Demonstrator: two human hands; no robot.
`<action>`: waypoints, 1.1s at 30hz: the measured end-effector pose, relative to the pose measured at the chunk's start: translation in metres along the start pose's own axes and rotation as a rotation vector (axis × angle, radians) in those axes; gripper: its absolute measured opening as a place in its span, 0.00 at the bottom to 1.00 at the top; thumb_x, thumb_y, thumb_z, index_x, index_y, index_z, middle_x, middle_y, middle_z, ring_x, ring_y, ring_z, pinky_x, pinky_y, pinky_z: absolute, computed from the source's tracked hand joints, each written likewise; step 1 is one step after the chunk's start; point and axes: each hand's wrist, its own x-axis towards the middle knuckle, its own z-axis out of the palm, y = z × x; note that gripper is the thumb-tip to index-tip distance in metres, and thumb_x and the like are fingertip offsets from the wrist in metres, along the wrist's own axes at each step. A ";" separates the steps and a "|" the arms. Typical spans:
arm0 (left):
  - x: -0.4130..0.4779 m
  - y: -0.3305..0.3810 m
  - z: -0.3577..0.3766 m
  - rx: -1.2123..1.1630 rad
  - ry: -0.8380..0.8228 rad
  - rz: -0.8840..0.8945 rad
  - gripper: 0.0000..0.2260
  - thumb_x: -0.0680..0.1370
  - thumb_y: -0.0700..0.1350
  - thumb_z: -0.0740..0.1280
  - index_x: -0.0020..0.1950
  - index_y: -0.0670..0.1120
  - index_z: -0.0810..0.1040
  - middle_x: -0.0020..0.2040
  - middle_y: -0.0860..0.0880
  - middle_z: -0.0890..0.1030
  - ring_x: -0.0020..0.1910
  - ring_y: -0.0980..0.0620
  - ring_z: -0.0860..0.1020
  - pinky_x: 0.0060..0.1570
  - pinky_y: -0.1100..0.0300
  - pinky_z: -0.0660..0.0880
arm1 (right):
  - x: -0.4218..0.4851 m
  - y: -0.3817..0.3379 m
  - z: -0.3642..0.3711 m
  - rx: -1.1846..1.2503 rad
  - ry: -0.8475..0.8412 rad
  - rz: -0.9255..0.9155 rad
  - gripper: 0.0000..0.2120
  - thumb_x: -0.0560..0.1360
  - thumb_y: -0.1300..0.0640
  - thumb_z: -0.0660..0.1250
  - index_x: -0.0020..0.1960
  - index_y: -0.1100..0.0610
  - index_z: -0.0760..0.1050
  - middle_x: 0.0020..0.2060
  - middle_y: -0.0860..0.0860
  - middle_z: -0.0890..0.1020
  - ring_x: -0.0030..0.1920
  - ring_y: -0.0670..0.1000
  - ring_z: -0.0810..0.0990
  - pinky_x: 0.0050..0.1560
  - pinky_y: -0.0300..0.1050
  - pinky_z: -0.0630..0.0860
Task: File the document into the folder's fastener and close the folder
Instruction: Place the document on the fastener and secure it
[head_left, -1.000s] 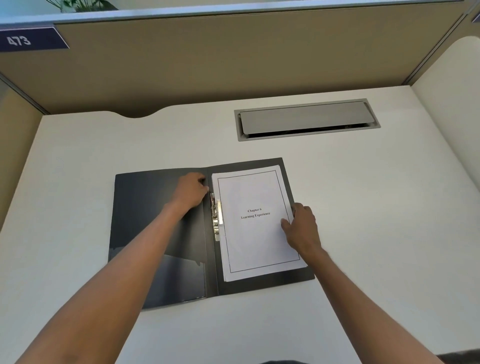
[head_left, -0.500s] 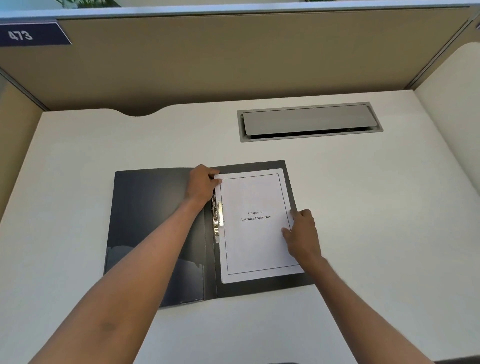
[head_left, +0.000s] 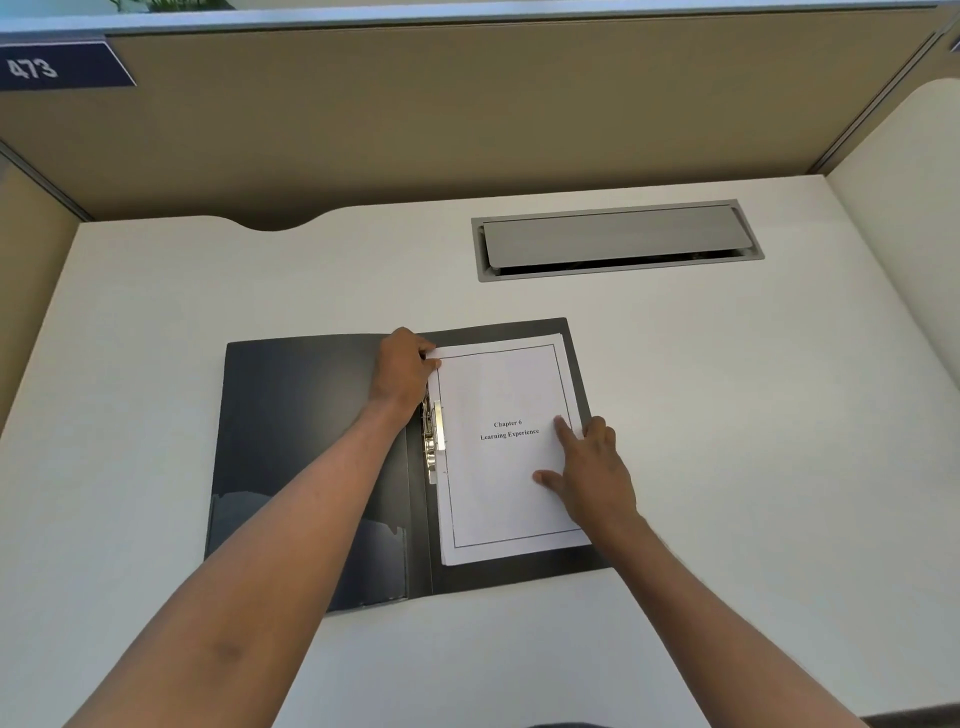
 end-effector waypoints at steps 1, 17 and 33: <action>0.000 -0.001 0.000 -0.001 0.001 -0.001 0.09 0.77 0.35 0.74 0.57 0.36 0.83 0.53 0.46 0.80 0.44 0.51 0.78 0.42 0.70 0.72 | 0.000 -0.001 0.001 -0.055 0.021 -0.010 0.38 0.76 0.39 0.70 0.79 0.52 0.59 0.67 0.56 0.68 0.68 0.56 0.68 0.62 0.47 0.74; -0.002 -0.004 -0.006 0.006 0.008 -0.004 0.10 0.74 0.34 0.76 0.55 0.37 0.85 0.47 0.48 0.78 0.45 0.49 0.78 0.48 0.60 0.73 | 0.005 -0.008 -0.005 -0.020 0.018 -0.061 0.39 0.75 0.49 0.74 0.80 0.49 0.60 0.74 0.58 0.63 0.73 0.58 0.63 0.68 0.48 0.71; -0.003 -0.008 -0.008 0.016 0.001 -0.042 0.09 0.75 0.34 0.75 0.55 0.38 0.84 0.47 0.46 0.81 0.42 0.49 0.78 0.39 0.65 0.72 | 0.008 -0.006 -0.006 0.006 0.005 -0.110 0.37 0.74 0.47 0.75 0.78 0.49 0.63 0.74 0.58 0.64 0.73 0.58 0.63 0.69 0.49 0.71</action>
